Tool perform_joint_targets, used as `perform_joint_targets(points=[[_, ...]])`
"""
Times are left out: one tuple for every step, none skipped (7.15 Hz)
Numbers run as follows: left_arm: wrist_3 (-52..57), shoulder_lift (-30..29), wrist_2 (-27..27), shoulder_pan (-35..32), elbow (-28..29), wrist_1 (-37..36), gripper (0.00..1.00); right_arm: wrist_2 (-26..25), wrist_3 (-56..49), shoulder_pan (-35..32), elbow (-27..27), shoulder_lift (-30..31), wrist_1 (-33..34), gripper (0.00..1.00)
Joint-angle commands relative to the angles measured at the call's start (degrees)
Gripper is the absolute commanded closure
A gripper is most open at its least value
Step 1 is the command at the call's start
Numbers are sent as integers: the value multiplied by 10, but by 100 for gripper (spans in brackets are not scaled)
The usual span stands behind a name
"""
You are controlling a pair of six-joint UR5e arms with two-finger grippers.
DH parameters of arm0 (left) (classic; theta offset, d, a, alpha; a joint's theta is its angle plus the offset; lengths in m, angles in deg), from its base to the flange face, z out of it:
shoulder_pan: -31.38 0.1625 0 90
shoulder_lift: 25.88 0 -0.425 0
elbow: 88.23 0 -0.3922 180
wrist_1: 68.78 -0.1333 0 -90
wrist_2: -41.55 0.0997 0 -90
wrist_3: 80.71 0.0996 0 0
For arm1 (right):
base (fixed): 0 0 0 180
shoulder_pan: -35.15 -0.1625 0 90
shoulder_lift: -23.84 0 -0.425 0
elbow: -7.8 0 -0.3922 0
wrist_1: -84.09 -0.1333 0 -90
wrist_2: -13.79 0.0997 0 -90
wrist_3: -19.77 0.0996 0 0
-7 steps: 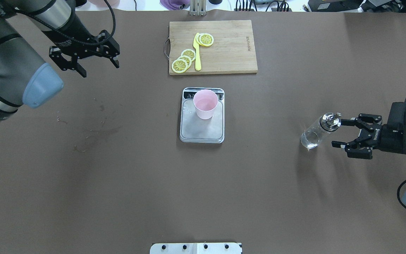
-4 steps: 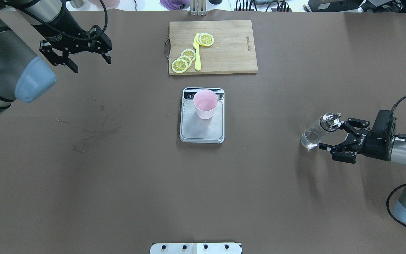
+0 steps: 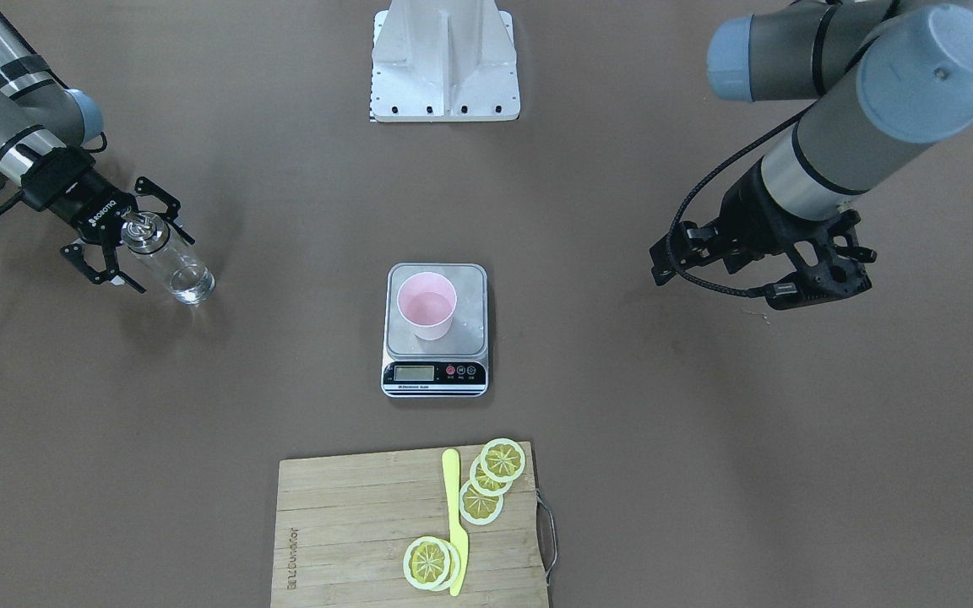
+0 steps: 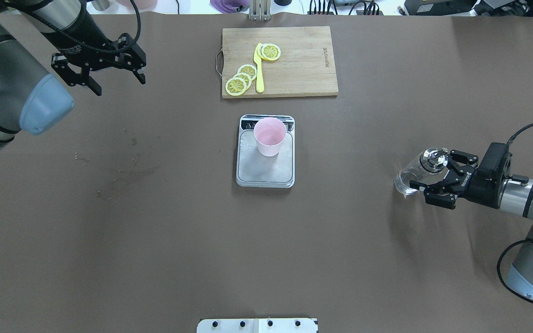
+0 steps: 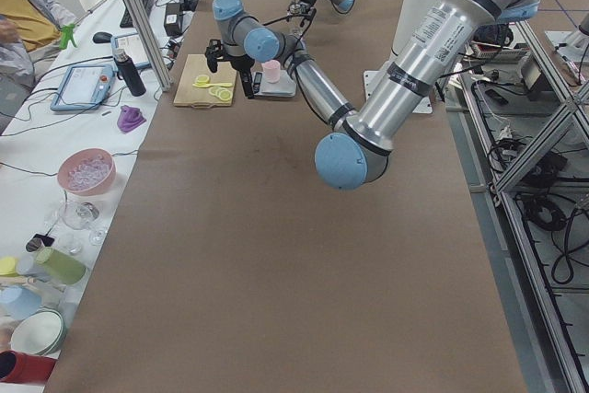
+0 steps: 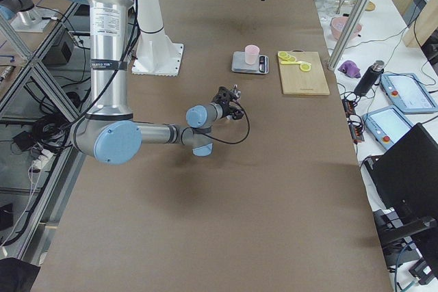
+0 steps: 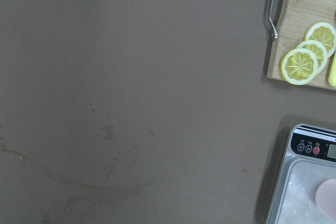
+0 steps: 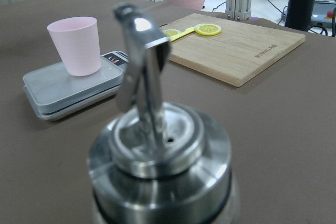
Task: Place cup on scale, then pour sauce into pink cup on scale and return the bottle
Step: 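Raise the left gripper from the cup while the right gripper nears the bottle, then grasp the glass sauce bottle below its metal spout with the right gripper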
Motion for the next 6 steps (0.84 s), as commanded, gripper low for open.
perform_joint_targets(points=[[0,-1,0,0,0,-1,2,-23,1,13,5,-8,0,4],[0,-1,0,0,0,-1,2,-32,1,25,3,-9,0,4],[0,-1,0,0,0,-1,2,-36,1,32,3,-10,-1,7],[0,-1,0,0,-1,-1,2,-36,2,33,3,-11,-1,22],[0,-1,0,-1,-3,-6,2,-35,1,33,4,-11,-1,42],[0,-1,0,-1,-6,-12,2,-35,1,34,5,-12,0,55]])
